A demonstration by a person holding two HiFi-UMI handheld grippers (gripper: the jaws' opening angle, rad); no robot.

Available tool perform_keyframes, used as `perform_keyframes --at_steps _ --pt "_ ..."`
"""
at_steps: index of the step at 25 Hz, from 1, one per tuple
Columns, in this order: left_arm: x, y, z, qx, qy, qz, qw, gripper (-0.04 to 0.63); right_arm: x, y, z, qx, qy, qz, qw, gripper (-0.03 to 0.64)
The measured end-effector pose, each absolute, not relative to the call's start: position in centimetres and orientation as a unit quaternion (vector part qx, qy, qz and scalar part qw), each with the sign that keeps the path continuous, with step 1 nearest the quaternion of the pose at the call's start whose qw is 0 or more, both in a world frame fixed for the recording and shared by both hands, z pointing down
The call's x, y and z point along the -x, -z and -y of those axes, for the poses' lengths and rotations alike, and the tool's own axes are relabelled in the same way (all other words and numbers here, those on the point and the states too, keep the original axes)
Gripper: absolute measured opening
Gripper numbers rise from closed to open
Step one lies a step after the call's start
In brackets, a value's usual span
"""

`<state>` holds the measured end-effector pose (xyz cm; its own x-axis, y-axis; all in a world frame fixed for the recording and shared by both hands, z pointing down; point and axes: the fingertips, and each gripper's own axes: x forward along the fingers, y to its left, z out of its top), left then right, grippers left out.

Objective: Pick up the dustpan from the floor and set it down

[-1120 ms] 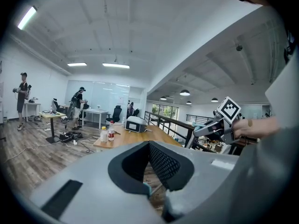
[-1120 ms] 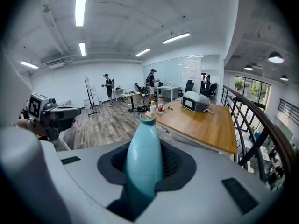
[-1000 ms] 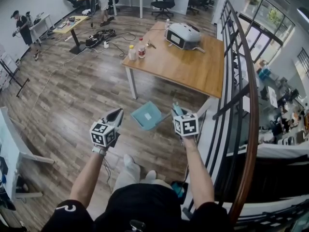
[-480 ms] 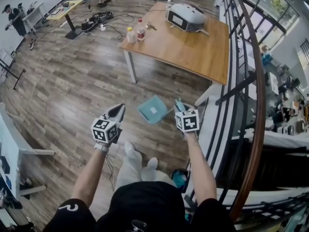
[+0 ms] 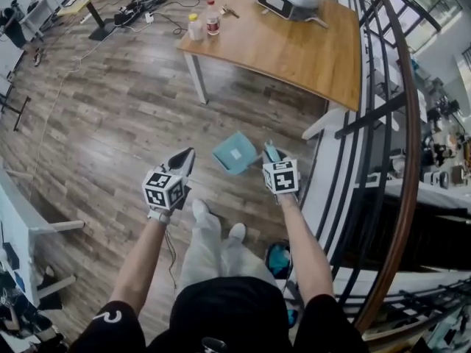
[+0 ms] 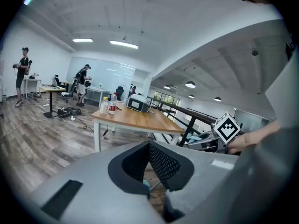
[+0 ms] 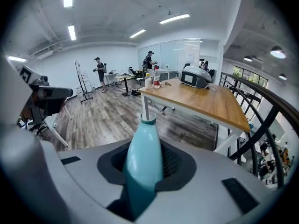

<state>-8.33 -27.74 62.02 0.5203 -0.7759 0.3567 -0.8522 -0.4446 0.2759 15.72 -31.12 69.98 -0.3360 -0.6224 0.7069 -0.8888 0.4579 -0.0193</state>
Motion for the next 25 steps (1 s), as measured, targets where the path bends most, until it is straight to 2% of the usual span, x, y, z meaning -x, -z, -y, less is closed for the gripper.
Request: perform_keyframes --at_steps 10,25 --pt "10.0 -70.4 32.3 -0.838 -0.107 0.468 0.26 -0.002 -12.3 -80.2 34.7 -0.474 -0.209 0.784 0.343 0.089" --pt "12.4 -77.8 36.7 -0.833 -0.108 0.446 0.31 -0.002 -8.8 -91.4 38.6 -0.476 -0.213 0.773 0.361 0.091"
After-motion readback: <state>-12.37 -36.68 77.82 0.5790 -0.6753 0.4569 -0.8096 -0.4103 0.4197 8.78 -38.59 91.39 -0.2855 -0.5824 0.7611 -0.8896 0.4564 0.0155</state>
